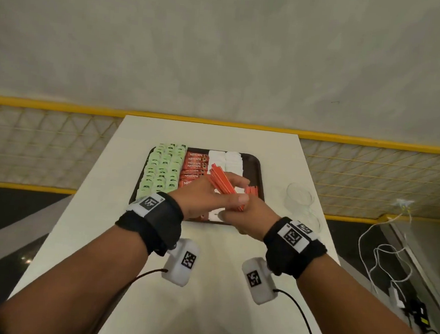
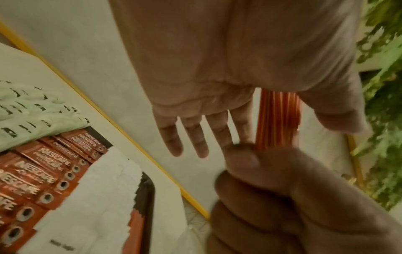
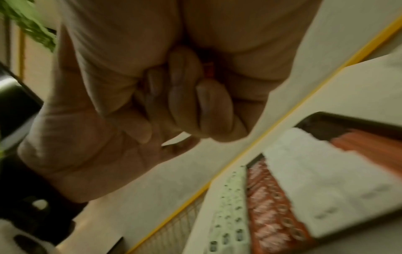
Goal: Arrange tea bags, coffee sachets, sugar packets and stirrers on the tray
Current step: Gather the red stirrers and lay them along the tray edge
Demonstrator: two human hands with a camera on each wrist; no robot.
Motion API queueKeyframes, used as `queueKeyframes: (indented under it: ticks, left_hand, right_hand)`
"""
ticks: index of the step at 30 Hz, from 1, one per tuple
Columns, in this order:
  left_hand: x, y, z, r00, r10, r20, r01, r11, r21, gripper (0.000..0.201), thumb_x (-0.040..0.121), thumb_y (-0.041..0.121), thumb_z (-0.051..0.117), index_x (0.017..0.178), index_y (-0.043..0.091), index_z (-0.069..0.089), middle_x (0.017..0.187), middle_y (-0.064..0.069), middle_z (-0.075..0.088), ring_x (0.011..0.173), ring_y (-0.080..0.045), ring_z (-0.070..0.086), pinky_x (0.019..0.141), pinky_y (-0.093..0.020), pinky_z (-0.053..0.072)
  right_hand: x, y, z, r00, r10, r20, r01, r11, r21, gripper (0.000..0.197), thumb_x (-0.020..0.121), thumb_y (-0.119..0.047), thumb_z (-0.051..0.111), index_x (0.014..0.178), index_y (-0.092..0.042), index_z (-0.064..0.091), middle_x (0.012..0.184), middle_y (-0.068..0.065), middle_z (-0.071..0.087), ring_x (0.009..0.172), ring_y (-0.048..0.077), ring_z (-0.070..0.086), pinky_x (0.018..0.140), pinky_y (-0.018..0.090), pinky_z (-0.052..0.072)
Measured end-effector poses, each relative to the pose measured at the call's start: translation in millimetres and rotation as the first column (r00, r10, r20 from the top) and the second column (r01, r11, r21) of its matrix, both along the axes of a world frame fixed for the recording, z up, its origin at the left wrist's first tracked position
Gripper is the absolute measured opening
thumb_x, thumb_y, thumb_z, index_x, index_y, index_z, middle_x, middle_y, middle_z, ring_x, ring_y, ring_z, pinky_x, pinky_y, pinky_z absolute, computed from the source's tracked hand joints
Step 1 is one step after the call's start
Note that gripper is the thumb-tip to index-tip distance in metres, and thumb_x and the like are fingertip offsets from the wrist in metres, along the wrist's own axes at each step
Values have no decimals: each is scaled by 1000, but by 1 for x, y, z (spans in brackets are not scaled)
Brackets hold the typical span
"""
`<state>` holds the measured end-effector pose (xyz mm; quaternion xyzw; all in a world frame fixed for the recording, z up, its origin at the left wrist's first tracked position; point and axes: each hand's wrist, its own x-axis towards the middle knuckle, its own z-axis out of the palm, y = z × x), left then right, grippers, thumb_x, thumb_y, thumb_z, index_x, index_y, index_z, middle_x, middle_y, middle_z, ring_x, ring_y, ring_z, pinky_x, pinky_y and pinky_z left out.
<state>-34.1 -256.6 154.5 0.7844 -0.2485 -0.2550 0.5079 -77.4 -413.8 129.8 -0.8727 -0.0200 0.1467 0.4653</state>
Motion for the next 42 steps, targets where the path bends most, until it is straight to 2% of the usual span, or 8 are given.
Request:
queueKeyframes:
  ticks: [6,9,14,22,27,31,37,42]
  left_hand:
    - [-1,39,35,998,61,-34,-67,976,-206,37,101,43,41,129,31,63,97,1,72,105,-4,65,89,-16,51]
    - [7,62,41,997,81,19,-76,977,-198,42,101,49,33,97,40,73,107,-3,69,108,8,58,90,-8,37]
    - [26,87,37,969,245,-20,-224,849,-478,55,96,53,38,53,25,60,82,-3,73,111,-19,67,99,-42,46]
    - [29,76,26,943,331,-27,-305,828,-470,57,88,61,55,53,17,49,71,-29,55,69,-25,57,76,-41,51]
    - [36,79,20,917,384,-110,-398,858,-324,57,93,59,50,53,19,45,48,-3,46,45,-15,45,56,-26,43]
    - [34,84,11,931,217,-295,-285,935,-213,42,95,42,58,64,17,46,47,2,34,40,-14,33,53,-30,41]
    - [24,79,8,925,64,-375,-107,990,-96,43,94,28,62,59,19,38,49,-1,32,41,-16,28,49,-27,36]
    - [26,88,9,922,47,-384,-87,992,-88,43,92,26,62,57,18,38,50,-3,33,42,-18,27,49,-27,33]
  right_hand:
    - [22,64,37,984,137,114,-153,979,136,23,90,-4,61,90,-26,55,51,-19,56,49,-9,53,50,8,39]
    - [26,76,39,990,112,88,-124,983,138,14,87,-17,69,90,-4,63,69,3,68,64,6,62,64,33,55]
    - [33,67,30,964,-75,-255,218,774,594,64,80,-55,61,119,-5,59,116,16,68,107,29,67,97,43,52]
    - [44,94,44,902,-54,-429,399,487,777,74,92,-70,29,117,-4,51,122,26,61,118,37,60,103,44,48]
    - [49,92,49,885,-170,-433,416,704,575,79,93,-69,26,111,0,60,117,20,66,108,33,64,101,44,48]
    - [58,88,81,935,-354,-33,337,855,394,70,94,-66,19,132,-21,58,138,-4,57,125,8,53,111,40,38]
    - [57,113,116,988,82,133,-64,989,-134,65,96,-60,5,144,-38,42,155,-8,34,141,12,31,113,28,16]
    - [60,112,104,979,11,205,8,996,-92,68,83,-71,19,117,-33,62,132,-6,60,117,9,54,108,38,38]
